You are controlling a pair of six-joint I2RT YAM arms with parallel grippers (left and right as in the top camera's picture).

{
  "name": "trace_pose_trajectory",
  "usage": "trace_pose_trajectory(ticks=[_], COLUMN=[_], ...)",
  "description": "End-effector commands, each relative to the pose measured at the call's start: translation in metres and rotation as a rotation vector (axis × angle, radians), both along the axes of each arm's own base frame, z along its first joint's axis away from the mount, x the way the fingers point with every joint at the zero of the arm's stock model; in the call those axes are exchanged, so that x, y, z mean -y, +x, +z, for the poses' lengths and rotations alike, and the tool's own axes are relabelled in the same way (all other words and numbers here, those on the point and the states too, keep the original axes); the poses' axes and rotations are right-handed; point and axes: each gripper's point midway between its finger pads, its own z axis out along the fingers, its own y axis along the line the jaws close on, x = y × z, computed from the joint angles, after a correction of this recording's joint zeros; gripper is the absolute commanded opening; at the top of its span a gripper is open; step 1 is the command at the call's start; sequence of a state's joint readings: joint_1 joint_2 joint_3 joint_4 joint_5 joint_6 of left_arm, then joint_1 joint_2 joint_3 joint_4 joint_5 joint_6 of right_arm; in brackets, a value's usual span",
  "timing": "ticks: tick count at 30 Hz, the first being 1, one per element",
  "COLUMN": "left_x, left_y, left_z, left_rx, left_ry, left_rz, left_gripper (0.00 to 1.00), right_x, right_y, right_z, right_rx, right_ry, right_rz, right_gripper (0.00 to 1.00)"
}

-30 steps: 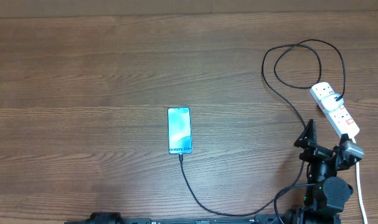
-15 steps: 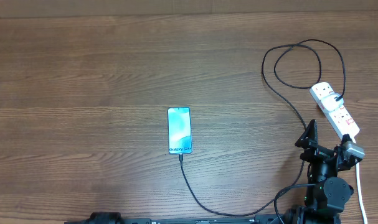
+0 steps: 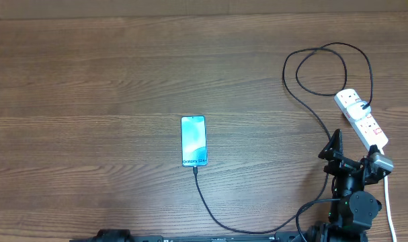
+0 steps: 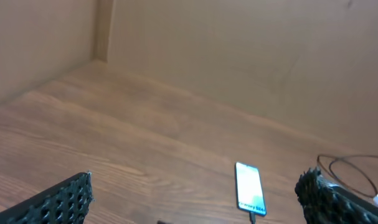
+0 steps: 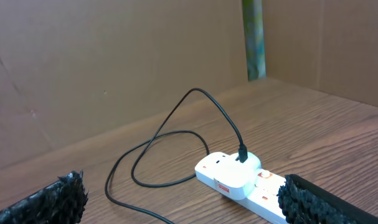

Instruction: Plug charger to phone and switch on socket

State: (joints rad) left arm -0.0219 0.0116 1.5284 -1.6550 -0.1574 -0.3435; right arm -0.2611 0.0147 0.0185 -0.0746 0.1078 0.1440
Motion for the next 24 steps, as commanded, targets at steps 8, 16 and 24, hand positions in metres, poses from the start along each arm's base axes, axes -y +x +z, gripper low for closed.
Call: trace_pose_trajectory(ticks=[8,16,24], left_x=[0.010,0.024,0.042], left_y=[0.134,0.228,0.275], left_z=[-0.013,-0.086,-0.130], left_rx=[0.000,-0.054,0.034], left_ry=[0.004,0.099,0.212], left_rz=[-0.022,-0.129,-0.250], left_gripper=[1.00,1.00,1.00], right_x=[-0.001,-0.001,-0.001], right_y=[0.000,0.000,0.000], right_z=[-0.002,-0.002,-0.002], right_rx=[-0.002,-0.002,-0.002], right_ry=[-0.018,-0.018,-0.018], right_rz=[0.006,0.006,0.006], right_gripper=[1.00,1.00,1.00])
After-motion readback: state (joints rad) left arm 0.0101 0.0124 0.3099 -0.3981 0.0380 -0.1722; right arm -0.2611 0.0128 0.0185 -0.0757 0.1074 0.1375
